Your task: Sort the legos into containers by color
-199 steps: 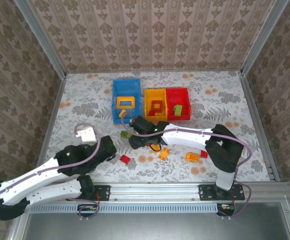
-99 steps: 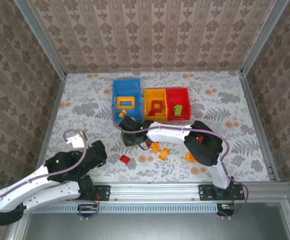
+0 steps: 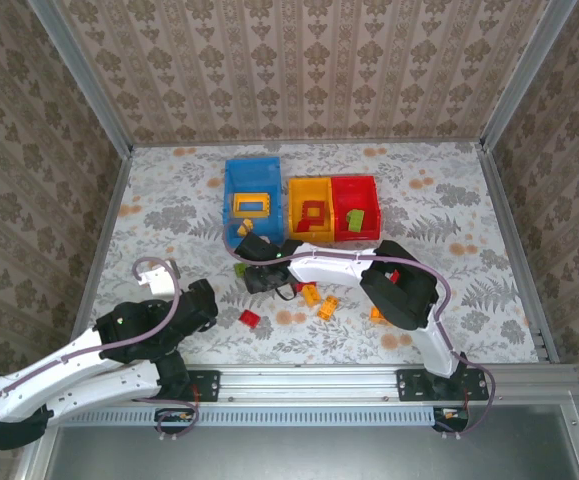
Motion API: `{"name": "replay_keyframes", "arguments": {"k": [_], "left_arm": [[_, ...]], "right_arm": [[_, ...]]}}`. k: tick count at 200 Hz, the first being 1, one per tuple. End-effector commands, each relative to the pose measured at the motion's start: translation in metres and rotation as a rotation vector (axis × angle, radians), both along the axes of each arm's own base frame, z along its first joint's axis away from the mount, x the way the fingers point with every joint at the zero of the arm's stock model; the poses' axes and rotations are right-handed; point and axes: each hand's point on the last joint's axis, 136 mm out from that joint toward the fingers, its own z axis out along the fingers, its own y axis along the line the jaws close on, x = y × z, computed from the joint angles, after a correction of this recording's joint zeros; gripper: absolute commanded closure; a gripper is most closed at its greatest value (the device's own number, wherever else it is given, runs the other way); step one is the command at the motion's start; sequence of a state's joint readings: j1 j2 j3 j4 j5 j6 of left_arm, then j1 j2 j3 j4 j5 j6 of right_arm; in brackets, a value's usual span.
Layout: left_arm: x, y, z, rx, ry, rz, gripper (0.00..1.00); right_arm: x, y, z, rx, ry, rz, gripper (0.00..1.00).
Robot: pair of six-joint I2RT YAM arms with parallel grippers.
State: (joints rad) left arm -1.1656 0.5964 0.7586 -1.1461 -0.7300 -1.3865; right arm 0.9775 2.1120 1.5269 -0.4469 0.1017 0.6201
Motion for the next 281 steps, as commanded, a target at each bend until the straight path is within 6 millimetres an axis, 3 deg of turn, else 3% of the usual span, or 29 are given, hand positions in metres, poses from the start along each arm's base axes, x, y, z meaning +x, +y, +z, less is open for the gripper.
{"name": "replay_keyframes", "arguments": {"k": [1, 36, 56, 77, 102, 137, 165, 192, 228, 281], "left_arm": [[0.000, -0.002, -0.002, 0.024, -0.003, -0.022, 0.39], [0.003, -0.009, 0.001, 0.021, -0.017, -0.052, 0.39], [0.005, -0.017, 0.002, 0.016, -0.027, -0.086, 0.39], [0.007, -0.027, 0.002, 0.006, -0.028, -0.110, 0.39], [0.013, -0.049, 0.007, 0.011, -0.033, -0.180, 0.39], [0.023, -0.092, 0.017, 0.023, -0.038, -0.295, 0.39], [0.030, -0.122, 0.023, 0.035, -0.037, -0.362, 0.39], [0.036, -0.145, 0.028, 0.043, -0.040, -0.403, 0.39], [0.039, -0.158, 0.029, 0.047, -0.037, -0.425, 0.39], [0.036, -0.153, 0.026, 0.042, -0.034, -0.421, 0.39]], "right_arm": [[0.003, -0.002, -0.012, -0.042, 0.016, -0.011, 0.56], [0.003, -0.001, -0.015, -0.055, 0.015, -0.005, 0.69], [0.004, -0.009, 0.004, -0.043, -0.036, -0.021, 0.80], [0.003, -0.026, 0.040, -0.016, -0.105, -0.045, 0.86], [-0.004, -0.067, 0.081, 0.009, -0.155, -0.091, 0.88], [-0.011, -0.153, 0.099, 0.045, -0.117, -0.194, 0.91], [-0.015, -0.217, 0.096, 0.044, -0.043, -0.269, 0.91], [-0.011, -0.247, 0.080, 0.053, 0.032, -0.322, 0.91], [0.008, -0.256, 0.063, 0.048, 0.084, -0.356, 0.91], [0.052, -0.255, 0.056, 0.040, 0.103, -0.384, 0.91]]}}
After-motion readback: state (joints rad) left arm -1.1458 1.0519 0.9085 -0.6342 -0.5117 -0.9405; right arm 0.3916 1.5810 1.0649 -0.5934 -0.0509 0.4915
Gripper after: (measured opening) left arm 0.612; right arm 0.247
